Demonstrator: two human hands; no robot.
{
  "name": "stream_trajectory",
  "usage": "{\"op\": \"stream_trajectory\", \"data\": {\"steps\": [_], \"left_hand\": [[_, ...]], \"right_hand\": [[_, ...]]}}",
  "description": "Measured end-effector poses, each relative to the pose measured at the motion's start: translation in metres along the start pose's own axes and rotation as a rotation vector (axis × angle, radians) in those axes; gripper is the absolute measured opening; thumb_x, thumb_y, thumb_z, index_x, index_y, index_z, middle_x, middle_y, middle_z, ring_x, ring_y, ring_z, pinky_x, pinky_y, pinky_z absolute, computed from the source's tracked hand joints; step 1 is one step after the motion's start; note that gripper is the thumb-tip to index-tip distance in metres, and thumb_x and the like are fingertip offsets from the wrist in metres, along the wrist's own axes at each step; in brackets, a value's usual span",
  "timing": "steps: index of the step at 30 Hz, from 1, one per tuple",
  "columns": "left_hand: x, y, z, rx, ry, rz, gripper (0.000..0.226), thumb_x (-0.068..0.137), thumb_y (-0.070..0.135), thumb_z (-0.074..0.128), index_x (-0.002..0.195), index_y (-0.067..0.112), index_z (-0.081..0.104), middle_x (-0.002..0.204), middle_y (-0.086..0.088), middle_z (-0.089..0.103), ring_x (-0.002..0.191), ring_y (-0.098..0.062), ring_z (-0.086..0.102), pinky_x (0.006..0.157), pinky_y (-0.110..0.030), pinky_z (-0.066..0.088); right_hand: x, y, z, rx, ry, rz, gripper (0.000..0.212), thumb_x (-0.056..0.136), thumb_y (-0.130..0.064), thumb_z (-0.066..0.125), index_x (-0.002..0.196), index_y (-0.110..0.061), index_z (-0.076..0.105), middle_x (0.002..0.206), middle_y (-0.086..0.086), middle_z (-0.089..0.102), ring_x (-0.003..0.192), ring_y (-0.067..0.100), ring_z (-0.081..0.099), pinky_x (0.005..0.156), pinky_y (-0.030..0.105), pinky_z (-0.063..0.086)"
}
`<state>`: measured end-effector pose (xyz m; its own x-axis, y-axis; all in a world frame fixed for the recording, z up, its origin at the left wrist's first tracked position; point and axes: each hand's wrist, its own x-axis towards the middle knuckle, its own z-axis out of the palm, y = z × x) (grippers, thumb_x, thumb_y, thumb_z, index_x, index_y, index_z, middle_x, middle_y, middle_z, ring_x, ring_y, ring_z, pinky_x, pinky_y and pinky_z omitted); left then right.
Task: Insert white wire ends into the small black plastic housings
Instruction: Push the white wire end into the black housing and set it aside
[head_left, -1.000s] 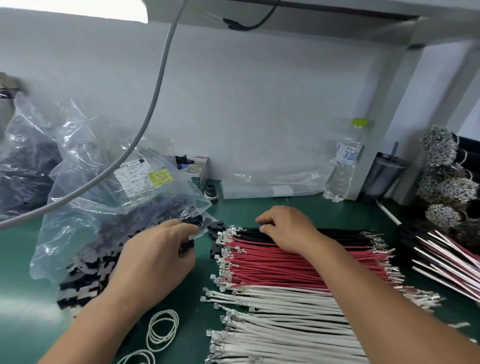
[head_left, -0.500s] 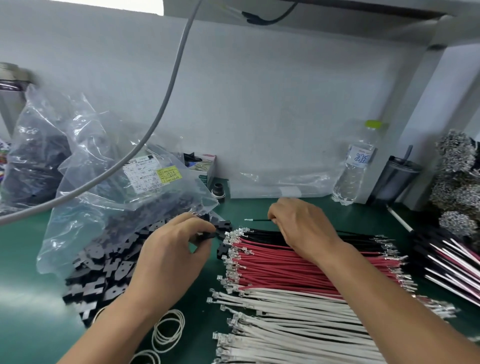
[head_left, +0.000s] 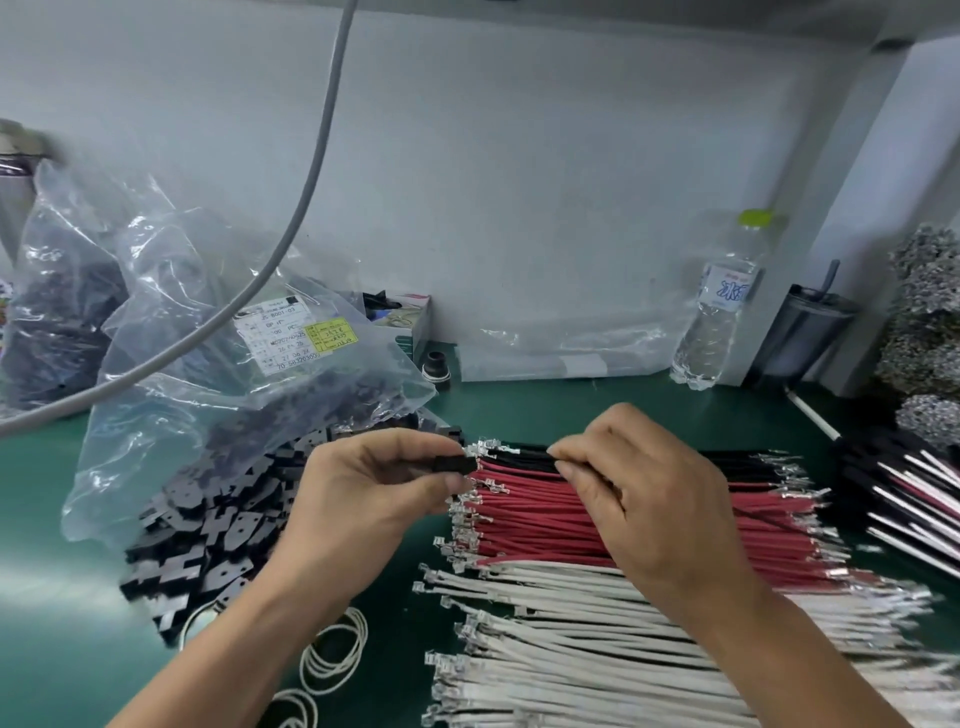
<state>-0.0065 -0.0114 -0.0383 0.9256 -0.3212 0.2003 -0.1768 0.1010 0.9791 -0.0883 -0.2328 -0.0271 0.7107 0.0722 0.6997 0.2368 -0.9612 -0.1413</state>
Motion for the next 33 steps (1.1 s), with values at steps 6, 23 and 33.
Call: {"op": "stream_trajectory", "data": {"steps": [6, 23, 33], "left_hand": [[-0.005, -0.003, 0.007, 0.011, -0.074, -0.051, 0.023, 0.072, 0.002, 0.082, 0.09, 0.016, 0.081, 0.087, -0.011, 0.08, 0.08, -0.024, 0.078, 0.065, -0.023, 0.062], [-0.011, 0.005, 0.011, 0.036, -0.115, -0.049, 0.025, 0.065, 0.008, 0.084, 0.089, 0.016, 0.083, 0.088, -0.008, 0.081, 0.081, -0.024, 0.078, 0.069, -0.018, 0.059], [-0.013, 0.003, 0.015, 0.125, -0.092, 0.018, 0.026, 0.067, 0.001, 0.086, 0.088, 0.016, 0.083, 0.082, -0.006, 0.081, 0.076, -0.021, 0.078, 0.067, -0.018, 0.059]], "right_hand": [[-0.009, -0.001, 0.004, 0.035, 0.051, -0.008, 0.021, 0.101, -0.031, 0.055, 0.099, -0.02, 0.072, 0.091, -0.01, 0.061, 0.075, 0.007, 0.059, 0.06, 0.025, 0.05], [-0.009, -0.007, 0.003, 0.122, -0.082, -0.014, 0.024, 0.101, -0.032, 0.051, 0.096, -0.021, 0.071, 0.087, -0.01, 0.058, 0.073, 0.007, 0.054, 0.061, 0.024, 0.046], [-0.009, -0.017, 0.008, -0.016, -0.037, -0.08, 0.014, 0.1, -0.018, 0.057, 0.094, -0.013, 0.069, 0.085, -0.003, 0.057, 0.071, 0.017, 0.055, 0.055, 0.036, 0.051]]}}
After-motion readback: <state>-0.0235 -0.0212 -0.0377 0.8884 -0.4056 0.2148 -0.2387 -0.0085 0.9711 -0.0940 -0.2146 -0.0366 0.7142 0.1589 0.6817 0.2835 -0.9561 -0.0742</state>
